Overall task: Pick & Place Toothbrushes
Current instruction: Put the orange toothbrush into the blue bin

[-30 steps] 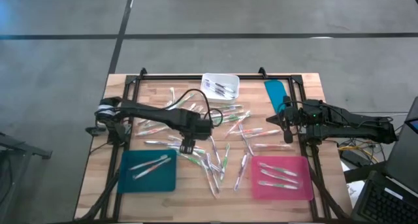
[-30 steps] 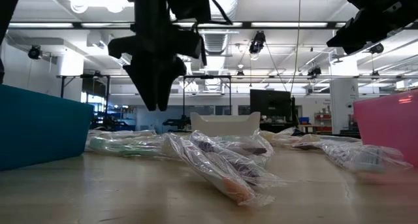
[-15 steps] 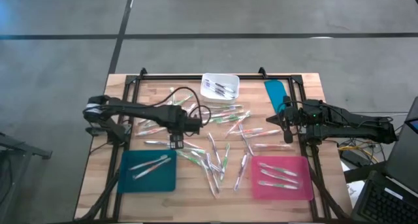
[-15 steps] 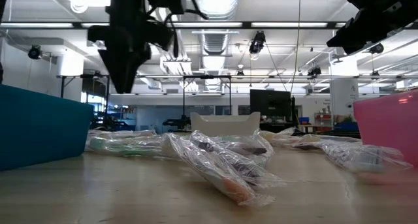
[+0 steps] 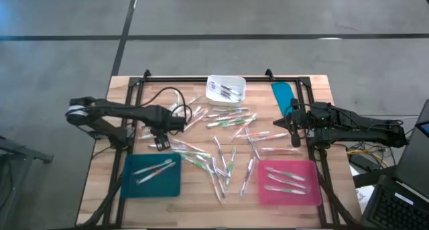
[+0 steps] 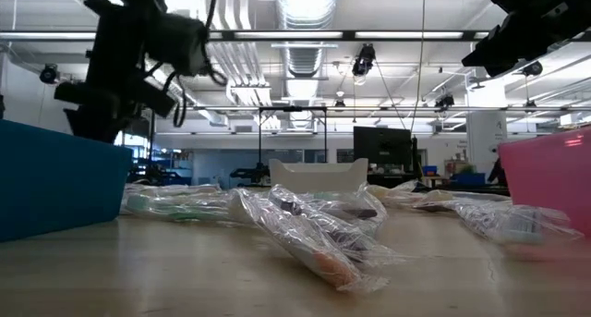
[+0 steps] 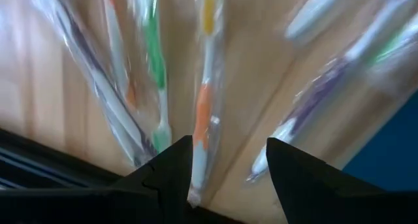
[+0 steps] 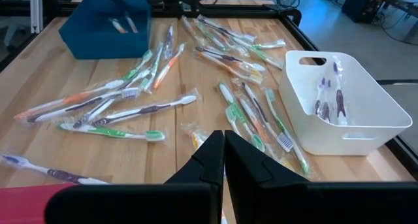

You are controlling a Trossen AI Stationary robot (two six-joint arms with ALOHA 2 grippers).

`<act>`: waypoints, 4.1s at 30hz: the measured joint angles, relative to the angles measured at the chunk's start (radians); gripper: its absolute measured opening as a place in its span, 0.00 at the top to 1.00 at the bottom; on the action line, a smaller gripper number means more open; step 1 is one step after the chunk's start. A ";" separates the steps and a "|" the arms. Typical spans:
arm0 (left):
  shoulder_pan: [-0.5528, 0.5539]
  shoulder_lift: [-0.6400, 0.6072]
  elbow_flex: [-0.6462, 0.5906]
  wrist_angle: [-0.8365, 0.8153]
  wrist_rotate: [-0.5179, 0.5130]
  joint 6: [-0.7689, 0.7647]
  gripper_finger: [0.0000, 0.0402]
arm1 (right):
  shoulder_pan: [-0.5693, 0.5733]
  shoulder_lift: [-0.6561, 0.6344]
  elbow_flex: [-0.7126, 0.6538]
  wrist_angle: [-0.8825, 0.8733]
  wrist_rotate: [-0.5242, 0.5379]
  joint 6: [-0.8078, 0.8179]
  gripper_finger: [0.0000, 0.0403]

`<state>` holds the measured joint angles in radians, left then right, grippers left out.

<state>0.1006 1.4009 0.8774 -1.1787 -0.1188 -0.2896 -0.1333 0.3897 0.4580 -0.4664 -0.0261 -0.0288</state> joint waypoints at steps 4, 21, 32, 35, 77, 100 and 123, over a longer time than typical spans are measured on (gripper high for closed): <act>0.049 0.005 -0.059 0.002 0.036 0.003 0.50 | 0.000 0.000 0.000 0.000 0.000 0.000 0.98; 0.108 0.031 -0.165 0.098 0.024 0.014 0.51 | 0.000 0.000 0.000 0.000 0.000 0.001 0.98; 0.114 0.031 -0.219 0.193 0.014 0.024 0.65 | 0.000 0.000 0.000 0.000 0.000 0.000 0.98; 0.114 0.030 -0.226 0.211 0.020 0.021 0.71 | 0.000 0.000 0.000 0.000 0.000 0.001 0.98; -0.272 -0.037 0.224 -0.007 0.162 -0.144 1.00 | 0.000 0.000 0.000 0.000 0.000 0.001 0.98; -0.757 -0.034 0.261 -0.028 0.240 -0.947 1.00 | 0.000 0.000 0.000 0.000 0.000 0.001 0.98; -0.711 -0.033 -0.020 0.107 0.389 -0.889 0.97 | 0.000 0.000 0.000 0.000 0.000 0.001 0.98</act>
<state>-0.6109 1.3682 0.8573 -1.0720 0.2699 -1.1789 -0.1337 0.3897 0.4580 -0.4665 -0.0261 -0.0283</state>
